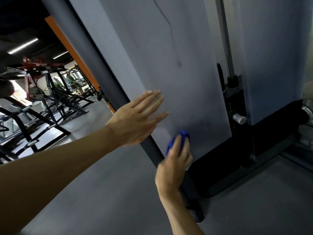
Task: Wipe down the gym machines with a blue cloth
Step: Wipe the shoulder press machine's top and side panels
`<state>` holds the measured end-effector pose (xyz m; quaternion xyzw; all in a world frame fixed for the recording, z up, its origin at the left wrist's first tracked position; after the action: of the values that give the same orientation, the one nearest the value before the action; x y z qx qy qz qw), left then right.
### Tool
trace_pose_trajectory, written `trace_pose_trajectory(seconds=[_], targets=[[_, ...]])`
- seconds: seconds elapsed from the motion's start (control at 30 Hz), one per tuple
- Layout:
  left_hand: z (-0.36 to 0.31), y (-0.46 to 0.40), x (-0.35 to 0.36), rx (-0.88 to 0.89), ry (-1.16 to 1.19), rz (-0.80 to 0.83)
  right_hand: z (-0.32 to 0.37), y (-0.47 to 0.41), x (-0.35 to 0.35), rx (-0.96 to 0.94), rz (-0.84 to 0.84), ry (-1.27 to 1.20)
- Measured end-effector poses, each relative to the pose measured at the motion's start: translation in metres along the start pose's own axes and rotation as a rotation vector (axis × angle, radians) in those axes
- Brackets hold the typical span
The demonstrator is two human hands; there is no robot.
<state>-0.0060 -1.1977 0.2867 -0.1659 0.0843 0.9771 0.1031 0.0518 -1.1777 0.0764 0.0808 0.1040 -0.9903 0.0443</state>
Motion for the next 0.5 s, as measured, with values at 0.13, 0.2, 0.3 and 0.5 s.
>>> trace_pose_trajectory(seconds=[0.13, 0.2, 0.3, 0.5], targets=[[-0.001, 0.001, 0.0, 0.005, -0.029, 0.039, -0.054, 0.021, 0.007, 0.291, 0.038, 0.022], [-0.002, 0.001, 0.001, 0.0, -0.054, 0.044, -0.035, 0.012, 0.006, 0.304, 0.04, -0.042], [-0.007, -0.002, 0.003, -0.037, -0.084, 0.033, 0.018, -0.008, -0.003, 0.04, 0.005, -0.138], [-0.01, -0.004, 0.004, -0.052, -0.094, 0.018, -0.019, -0.011, 0.0, -0.159, -0.023, 0.029]])
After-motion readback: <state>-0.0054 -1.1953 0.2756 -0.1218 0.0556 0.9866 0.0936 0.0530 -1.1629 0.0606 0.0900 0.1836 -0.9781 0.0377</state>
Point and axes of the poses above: each hand's wrist, its own y-axis away from the middle knuckle, its own x-axis out of the palm, z = x × y, the point moved 1 cm from there along -y, towards the middle knuckle, and after that the axes turned 9 degrees about x, right-handed, at the moved point
